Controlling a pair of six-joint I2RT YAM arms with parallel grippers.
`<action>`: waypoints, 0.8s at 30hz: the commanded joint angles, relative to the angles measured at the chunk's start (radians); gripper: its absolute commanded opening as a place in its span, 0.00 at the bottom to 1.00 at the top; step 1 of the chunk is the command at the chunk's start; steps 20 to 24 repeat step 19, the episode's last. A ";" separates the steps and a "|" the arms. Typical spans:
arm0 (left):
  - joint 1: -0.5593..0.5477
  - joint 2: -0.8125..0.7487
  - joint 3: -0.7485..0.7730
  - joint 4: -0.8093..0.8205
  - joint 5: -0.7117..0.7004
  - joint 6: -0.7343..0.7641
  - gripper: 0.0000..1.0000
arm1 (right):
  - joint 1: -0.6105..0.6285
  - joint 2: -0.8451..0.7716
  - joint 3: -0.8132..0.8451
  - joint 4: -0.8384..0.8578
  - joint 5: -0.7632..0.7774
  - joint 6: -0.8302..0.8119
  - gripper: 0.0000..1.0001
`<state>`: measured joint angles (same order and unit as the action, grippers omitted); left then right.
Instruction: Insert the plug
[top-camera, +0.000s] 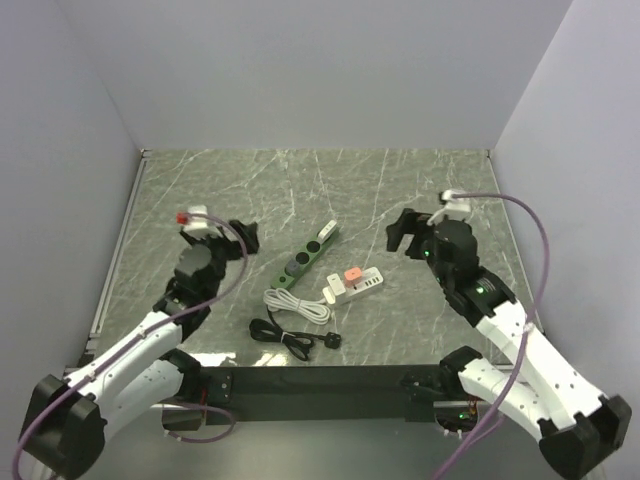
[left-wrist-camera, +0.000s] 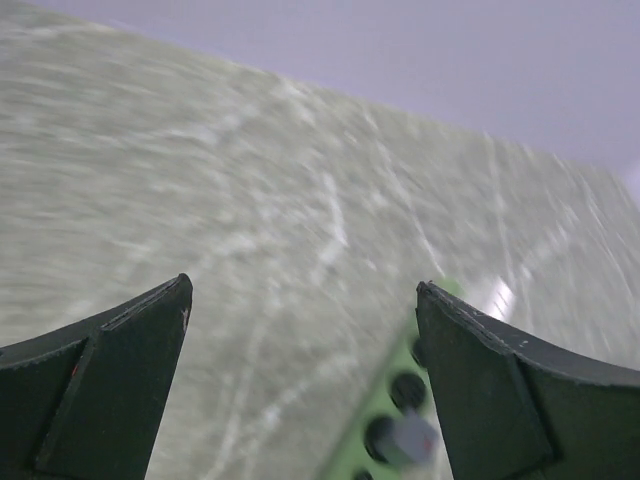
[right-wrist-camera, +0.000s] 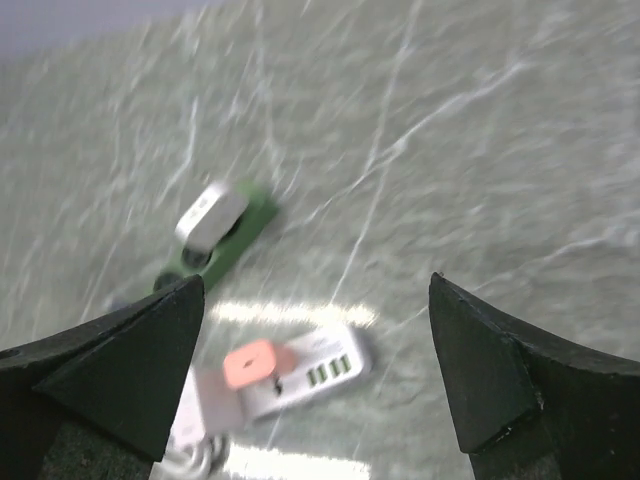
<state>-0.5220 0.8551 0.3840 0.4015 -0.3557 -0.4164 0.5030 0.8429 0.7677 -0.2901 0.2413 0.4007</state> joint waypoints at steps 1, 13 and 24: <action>0.124 0.001 0.091 -0.093 0.021 -0.067 0.99 | -0.047 -0.071 -0.057 0.101 0.129 0.004 0.99; 0.177 0.030 0.164 -0.219 -0.138 -0.137 0.99 | -0.202 -0.220 -0.153 0.167 0.155 0.013 1.00; 0.177 0.015 0.156 -0.184 -0.155 -0.119 1.00 | -0.207 -0.214 -0.156 0.169 0.148 0.012 1.00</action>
